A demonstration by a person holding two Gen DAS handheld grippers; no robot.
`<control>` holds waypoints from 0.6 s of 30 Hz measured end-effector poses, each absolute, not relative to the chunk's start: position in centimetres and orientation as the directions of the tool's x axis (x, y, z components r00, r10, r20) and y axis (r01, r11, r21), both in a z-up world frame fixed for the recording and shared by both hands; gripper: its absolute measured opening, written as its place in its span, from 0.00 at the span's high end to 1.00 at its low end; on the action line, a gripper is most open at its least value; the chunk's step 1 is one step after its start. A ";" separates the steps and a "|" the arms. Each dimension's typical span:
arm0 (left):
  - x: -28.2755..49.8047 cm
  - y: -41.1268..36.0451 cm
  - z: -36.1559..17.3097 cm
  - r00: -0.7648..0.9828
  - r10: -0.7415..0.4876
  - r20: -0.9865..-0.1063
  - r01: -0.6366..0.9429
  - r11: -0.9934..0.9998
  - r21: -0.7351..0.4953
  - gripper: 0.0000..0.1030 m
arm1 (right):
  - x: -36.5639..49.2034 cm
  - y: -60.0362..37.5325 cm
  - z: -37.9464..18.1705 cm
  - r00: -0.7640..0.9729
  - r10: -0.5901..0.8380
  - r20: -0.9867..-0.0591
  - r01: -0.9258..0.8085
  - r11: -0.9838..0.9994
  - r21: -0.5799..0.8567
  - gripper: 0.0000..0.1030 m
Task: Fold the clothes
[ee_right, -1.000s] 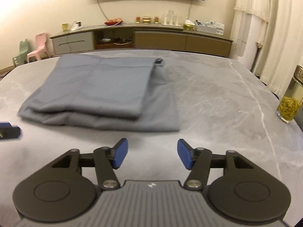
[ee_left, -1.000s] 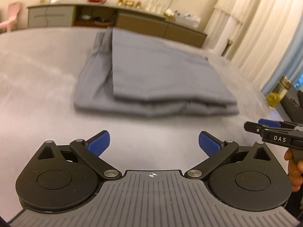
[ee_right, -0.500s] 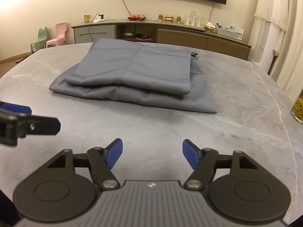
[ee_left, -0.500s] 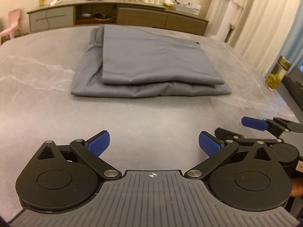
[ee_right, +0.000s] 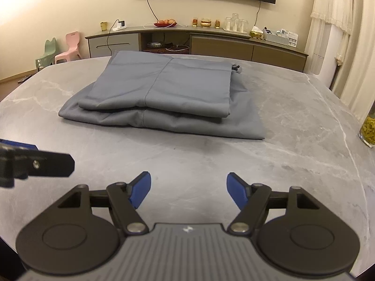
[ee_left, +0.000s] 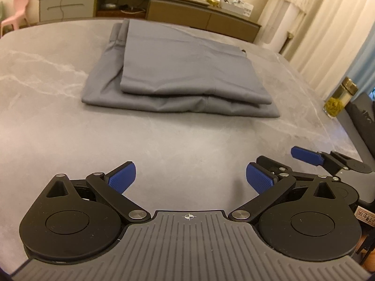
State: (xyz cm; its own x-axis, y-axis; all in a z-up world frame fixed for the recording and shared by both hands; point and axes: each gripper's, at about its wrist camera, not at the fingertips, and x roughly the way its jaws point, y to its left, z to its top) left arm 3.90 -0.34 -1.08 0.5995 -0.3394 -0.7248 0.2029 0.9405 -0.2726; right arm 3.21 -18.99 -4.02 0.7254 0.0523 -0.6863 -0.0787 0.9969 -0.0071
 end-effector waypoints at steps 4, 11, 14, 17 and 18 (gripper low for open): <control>3.4 -0.5 -0.9 0.624 -0.340 -0.704 0.221 0.940 -0.258 0.12 | 3.1 -18.9 -4.0 0.725 0.052 -0.687 -0.079 0.997 -0.008 0.29; 2.8 -0.7 -0.3 0.646 -0.340 -0.683 0.236 0.940 -0.245 0.12 | 3.1 -18.8 -4.0 0.725 0.049 -0.687 -0.081 0.997 -0.014 0.29; 2.8 -0.8 -0.4 0.642 -0.330 -0.692 0.229 0.944 -0.237 0.12 | 3.1 -18.8 -4.0 0.725 0.048 -0.687 -0.082 0.997 -0.016 0.29; 2.8 -0.9 -0.5 0.636 -0.317 -0.704 0.218 0.948 -0.230 0.12 | 3.0 -18.8 -4.0 0.726 0.049 -0.686 -0.083 0.996 -0.016 0.29; 2.8 -0.9 -0.5 0.634 -0.311 -0.708 0.213 0.950 -0.227 0.12 | 3.0 -18.8 -4.0 0.727 0.050 -0.685 -0.083 0.996 -0.016 0.29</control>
State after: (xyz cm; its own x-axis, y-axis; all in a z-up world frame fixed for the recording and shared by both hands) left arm 2.84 -0.85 -0.55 0.6339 -0.3108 -0.7082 0.2128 0.9505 -0.2266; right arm 2.99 -18.84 -4.00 0.7270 0.0495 -0.6849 -0.0827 0.9964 -0.0158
